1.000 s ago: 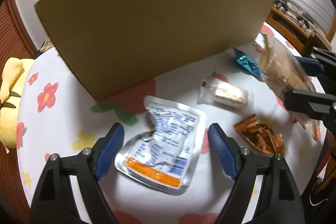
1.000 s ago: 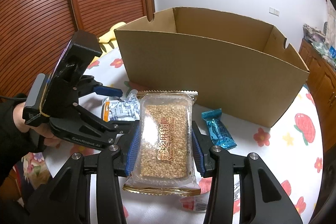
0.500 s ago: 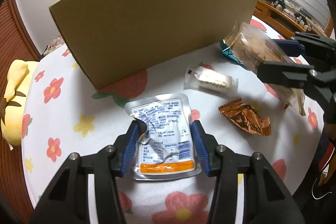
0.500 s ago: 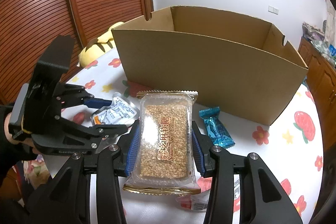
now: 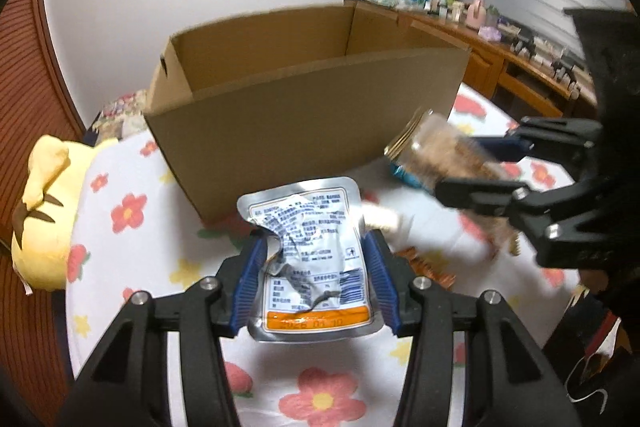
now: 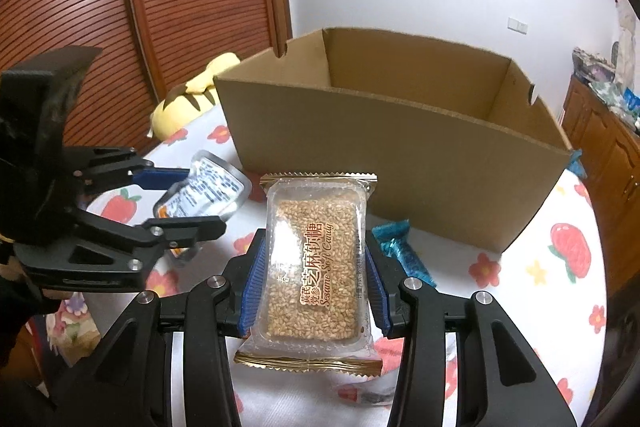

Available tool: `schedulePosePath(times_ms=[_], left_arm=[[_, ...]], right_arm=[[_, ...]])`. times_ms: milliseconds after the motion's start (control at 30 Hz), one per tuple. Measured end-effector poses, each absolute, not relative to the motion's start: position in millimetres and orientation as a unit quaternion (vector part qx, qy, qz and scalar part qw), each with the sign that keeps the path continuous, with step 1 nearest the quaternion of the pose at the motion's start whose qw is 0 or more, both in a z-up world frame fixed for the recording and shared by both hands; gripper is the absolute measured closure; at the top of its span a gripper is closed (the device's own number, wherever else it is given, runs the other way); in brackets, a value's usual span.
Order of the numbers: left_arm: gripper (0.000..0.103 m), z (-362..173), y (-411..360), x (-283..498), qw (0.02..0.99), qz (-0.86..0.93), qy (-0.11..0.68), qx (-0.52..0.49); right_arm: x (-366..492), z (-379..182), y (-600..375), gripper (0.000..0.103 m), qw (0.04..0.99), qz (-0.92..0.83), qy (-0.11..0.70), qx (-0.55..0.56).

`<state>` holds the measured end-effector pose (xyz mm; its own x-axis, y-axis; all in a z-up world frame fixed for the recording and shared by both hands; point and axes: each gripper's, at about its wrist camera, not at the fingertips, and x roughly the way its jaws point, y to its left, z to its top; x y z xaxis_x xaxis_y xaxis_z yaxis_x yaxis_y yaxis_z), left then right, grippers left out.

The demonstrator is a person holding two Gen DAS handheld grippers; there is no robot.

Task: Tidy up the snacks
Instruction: 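Lift both held packets and carry them over the cardboard box, then open both tools to drop the packets into the box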

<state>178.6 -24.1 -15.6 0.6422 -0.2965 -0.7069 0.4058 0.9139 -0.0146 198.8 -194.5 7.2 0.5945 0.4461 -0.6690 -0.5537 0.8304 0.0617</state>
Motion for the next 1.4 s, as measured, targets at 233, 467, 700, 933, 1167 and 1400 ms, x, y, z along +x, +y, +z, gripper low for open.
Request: schedulePosePath(times_ms=[233,467,700,933,1167,1400], left_arm=[[0.053,25.3,-30.3,184.8,0.917,-0.198,0.34,0.065],[0.053,55.8,-36.2,201.4,0.924,-0.203,0.317,0.062],[0.053,77.8,-41.7,237.1,0.927,-0.198,0.31,0.068],[0.052,86.6,-42.7,278.6,0.93,-0.186,0.311,0.069],[0.052,75.1,-45.6,314.4,0.927,-0.181,0.323,0.068],[0.052,58.6,-53.9,336.7,0.921,-0.176,0.342,0.062]], right_arm=[[202.4,34.9,-207.8,0.058,0.901,0.273,0.329,-0.076],[219.3,63.1,-215.9,0.058,0.909,0.267,0.309,-0.079],[247.2,78.0,-212.5,0.058,0.911,0.271,0.3,-0.08],[281.6,79.1,-210.3,0.058,0.91,0.273,0.302,-0.08],[315.4,71.7,-216.6,0.058,0.909,0.265,0.312,-0.076],[335.5,61.0,-226.5,0.055,0.904,0.255,0.334,-0.075]])
